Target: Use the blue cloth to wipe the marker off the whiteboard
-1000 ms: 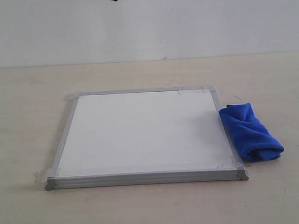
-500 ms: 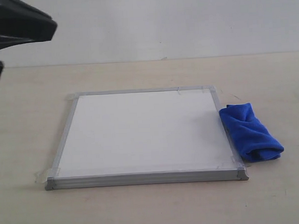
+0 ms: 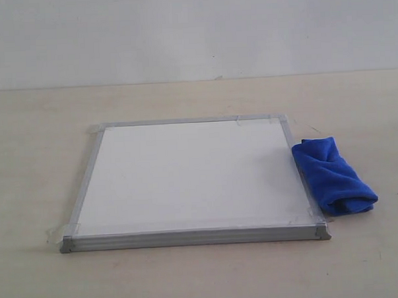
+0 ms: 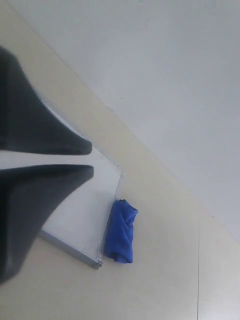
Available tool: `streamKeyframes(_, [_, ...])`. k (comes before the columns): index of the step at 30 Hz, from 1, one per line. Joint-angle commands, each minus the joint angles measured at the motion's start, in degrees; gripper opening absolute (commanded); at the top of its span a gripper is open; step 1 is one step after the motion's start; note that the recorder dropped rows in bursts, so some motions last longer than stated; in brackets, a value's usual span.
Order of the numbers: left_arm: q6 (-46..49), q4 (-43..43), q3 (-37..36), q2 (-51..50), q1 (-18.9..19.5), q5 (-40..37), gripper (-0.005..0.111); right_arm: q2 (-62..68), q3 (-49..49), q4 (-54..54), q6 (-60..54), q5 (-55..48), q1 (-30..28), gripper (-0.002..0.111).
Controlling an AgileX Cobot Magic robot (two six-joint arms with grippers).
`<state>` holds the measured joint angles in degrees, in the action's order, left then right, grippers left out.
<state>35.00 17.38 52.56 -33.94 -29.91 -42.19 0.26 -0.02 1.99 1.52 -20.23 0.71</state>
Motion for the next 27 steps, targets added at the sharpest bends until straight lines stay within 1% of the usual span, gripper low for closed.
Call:
streamKeyframes(1, [-11.81,-3.97,-0.55,4.30,0.11,-4.78,0.004,-0.26,0.02,0.03,-0.15,0.63,-0.16,0.000])
streamKeyframes(4, [-14.41,-4.77,-2.78,7.05,0.11,-4.17,0.004,-0.26,0.02,0.03,-0.15,0.63,-0.16,0.000])
streamKeyframes(7, [-14.95,-4.62,-6.74,10.64,1.46,-0.61,0.004,-0.26,0.02,0.03,-0.15,0.63,-0.16,0.000])
streamKeyframes(12, [-15.95,-2.76,-15.96,17.33,7.16,10.89,0.004,-0.26,0.02,0.03,-0.15,0.63,-0.16,0.000])
streamKeyframes(14, [-15.95,-2.10,-19.01,19.40,8.81,14.34,0.004,-0.26,0.02,0.03,-0.15,0.63,-0.16,0.000])
streamKeyframes(17, [-15.95,-1.98,-22.87,21.45,11.00,16.49,0.004,-0.26,0.02,0.03,-0.15,0.63,-0.16,0.000])
streamKeyframes(19, [-15.95,-1.98,-25.86,22.43,13.35,18.21,0.004,-0.26,0.02,0.03,-0.15,0.63,-0.16,0.000])
streamKeyframes(21, [-15.95,-1.98,-29.35,23.51,15.89,22.36,0.004,-0.26,0.02,0.03,-0.15,0.52,-0.16,0.000])
streamKeyframes(24, [-15.95,-1.98,-34.71,25.13,18.78,30.78,0.004,-0.26,0.02,0.03,-0.15,0.63,-0.16,0.000])
streamKeyframes(27, [-15.95,-1.98,-39.57,27.17,20.37,33.79,0.004,-0.26,0.02,0.03,-0.15,0.63,-0.16,0.000])
